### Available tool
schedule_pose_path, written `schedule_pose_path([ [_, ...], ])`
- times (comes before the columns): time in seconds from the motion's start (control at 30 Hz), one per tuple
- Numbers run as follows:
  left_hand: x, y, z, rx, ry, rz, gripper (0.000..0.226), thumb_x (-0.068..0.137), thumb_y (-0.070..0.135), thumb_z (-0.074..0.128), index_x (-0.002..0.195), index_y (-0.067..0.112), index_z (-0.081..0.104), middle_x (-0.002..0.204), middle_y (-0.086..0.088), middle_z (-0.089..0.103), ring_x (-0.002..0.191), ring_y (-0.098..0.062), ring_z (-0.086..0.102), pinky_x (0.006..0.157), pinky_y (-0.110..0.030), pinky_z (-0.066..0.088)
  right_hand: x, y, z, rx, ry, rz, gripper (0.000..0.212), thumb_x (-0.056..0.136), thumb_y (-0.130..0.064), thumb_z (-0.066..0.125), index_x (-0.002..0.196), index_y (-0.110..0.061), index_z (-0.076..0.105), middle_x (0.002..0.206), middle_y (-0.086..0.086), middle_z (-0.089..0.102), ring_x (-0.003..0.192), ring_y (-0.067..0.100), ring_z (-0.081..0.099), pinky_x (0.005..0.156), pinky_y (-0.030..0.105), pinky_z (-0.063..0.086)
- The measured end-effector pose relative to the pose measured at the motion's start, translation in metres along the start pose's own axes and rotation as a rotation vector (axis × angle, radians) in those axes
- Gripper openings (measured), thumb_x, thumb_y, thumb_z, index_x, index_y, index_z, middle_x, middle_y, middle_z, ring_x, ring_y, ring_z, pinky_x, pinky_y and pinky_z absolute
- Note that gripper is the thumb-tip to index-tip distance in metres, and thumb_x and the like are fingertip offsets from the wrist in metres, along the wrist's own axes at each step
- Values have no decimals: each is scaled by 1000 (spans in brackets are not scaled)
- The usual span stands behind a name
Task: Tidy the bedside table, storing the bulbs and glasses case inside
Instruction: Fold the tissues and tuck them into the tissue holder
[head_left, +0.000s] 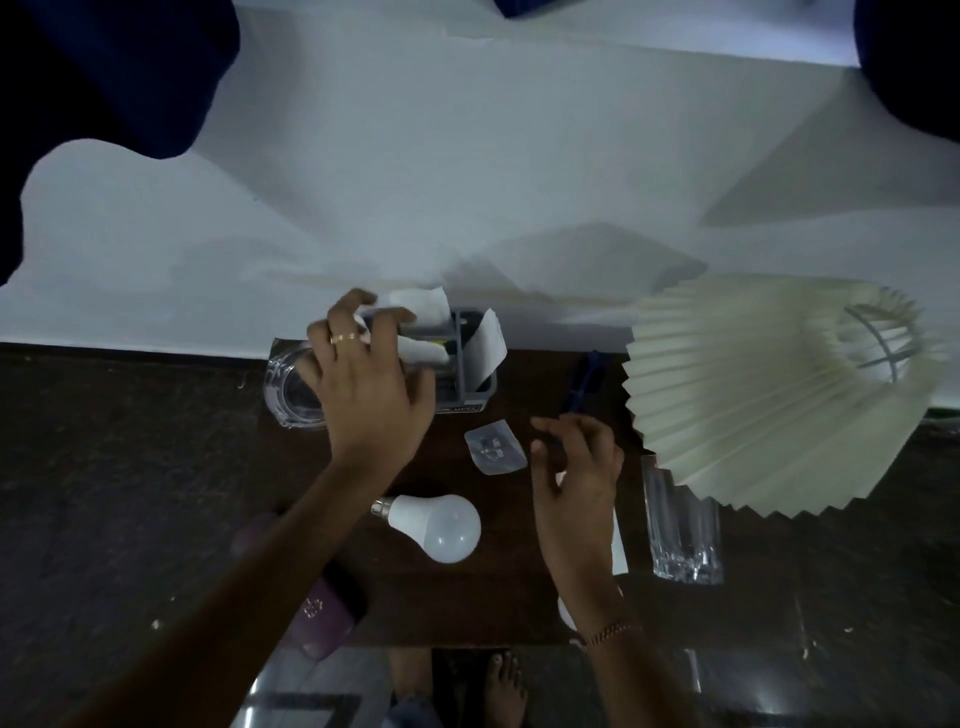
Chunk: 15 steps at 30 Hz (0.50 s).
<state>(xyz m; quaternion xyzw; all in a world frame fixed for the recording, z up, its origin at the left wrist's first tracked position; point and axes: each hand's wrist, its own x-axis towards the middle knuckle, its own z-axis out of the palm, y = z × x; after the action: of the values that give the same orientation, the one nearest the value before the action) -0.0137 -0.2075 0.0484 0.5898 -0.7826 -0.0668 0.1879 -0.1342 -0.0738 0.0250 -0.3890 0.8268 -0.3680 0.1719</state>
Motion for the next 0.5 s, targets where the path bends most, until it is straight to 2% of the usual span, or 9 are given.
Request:
schedule_pose_path([
  [0.07, -24, 14, 1, -106, 31, 30, 45, 68, 25, 49, 111, 14, 49, 123, -19, 44, 108, -34, 40, 83, -40, 33, -9, 12, -9, -12, 8, 43, 24, 87, -8, 59, 107, -18, 63, 117, 6, 51, 110, 13, 43, 83, 6, 35],
  [0.17, -64, 42, 6, -282, -19, 99, 38, 69, 24, 44, 106, 20, 43, 117, -6, 35, 105, -24, 36, 82, -35, 31, -16, 32, -19, -45, -21, 107, 23, 88, -5, 57, 109, -13, 62, 116, 9, 53, 111, 21, 50, 90, 22, 41],
  [0.23, -89, 59, 13, -408, -100, 136, 33, 70, 20, 44, 104, 20, 45, 117, -4, 35, 107, -12, 35, 83, -25, 32, -17, 45, -23, -71, -68, 153, 26, 89, -3, 54, 113, -9, 61, 121, 12, 52, 112, 24, 52, 95, 30, 45],
  [0.3, -109, 74, 24, -561, -249, 108, 28, 75, 13, 45, 102, 19, 49, 114, 1, 40, 103, 0, 35, 83, -15, 34, -18, 57, -26, -129, -136, 183, 28, 89, -3, 53, 116, -6, 59, 126, 15, 51, 115, 26, 52, 99, 34, 45],
  [0.4, -129, 91, 43, -718, -493, -109, 19, 87, 6, 48, 101, 18, 54, 109, 5, 47, 96, 9, 44, 81, -6, 38, -19, 72, -26, -229, -252, 165, 30, 89, -1, 52, 118, -5, 60, 133, 16, 47, 122, 26, 49, 104, 27, 41],
  [0.43, -132, 95, 51, -707, -566, -216, 19, 90, 7, 47, 104, 17, 55, 111, 2, 50, 99, 6, 47, 83, -6, 38, -20, 75, -26, -261, -274, 151, 30, 89, 1, 52, 117, -4, 61, 135, 17, 46, 123, 27, 48, 103, 23, 37],
  [0.5, -134, 100, 62, -651, -681, -395, 24, 93, 8, 44, 113, 13, 55, 117, -4, 54, 108, -10, 51, 87, -15, 39, -19, 79, -24, -306, -294, 142, 32, 87, 5, 52, 116, -3, 62, 137, 20, 45, 125, 30, 46, 103, 22, 34],
])
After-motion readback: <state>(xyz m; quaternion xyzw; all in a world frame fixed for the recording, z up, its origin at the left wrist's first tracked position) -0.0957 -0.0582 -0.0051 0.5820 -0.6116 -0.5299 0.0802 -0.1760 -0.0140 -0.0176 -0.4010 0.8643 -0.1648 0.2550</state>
